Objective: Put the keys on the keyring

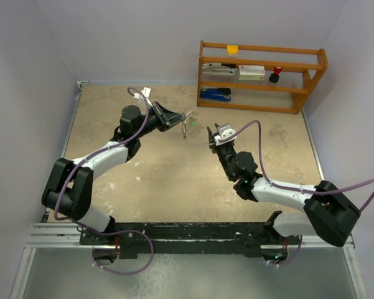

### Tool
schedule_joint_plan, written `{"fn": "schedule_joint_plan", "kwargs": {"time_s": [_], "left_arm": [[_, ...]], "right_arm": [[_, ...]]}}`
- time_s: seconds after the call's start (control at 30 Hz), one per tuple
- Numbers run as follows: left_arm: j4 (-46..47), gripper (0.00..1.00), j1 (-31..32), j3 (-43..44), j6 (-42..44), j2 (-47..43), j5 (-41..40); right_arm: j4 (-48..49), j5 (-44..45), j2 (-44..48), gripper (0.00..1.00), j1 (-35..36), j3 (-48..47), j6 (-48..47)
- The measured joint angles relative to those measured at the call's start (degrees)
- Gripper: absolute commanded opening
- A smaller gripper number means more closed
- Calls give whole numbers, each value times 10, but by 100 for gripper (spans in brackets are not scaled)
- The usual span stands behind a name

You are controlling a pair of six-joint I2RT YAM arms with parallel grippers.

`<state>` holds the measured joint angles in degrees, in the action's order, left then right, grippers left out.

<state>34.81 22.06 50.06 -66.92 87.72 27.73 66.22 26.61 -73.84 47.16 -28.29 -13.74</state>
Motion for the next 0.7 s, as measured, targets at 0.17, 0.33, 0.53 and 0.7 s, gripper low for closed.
{"fn": "schedule_joint_plan", "kwargs": {"time_s": [0.17,0.33,0.53,0.7], "left_arm": [[-20,0,0,11,15,0,1],[-30,0,0,14,22,0,-1],[-32,0,0,14,27,0,-13],[-32,0,0,14,26,0,-27]], "right_arm": [[-73,-21,32,45,-2,1,32],[-155,-70,39,49,-2,-14,75],[-199,-139,37,54,-3,-26,107],[-206,-176,13,57,-2,-47,122]]}}
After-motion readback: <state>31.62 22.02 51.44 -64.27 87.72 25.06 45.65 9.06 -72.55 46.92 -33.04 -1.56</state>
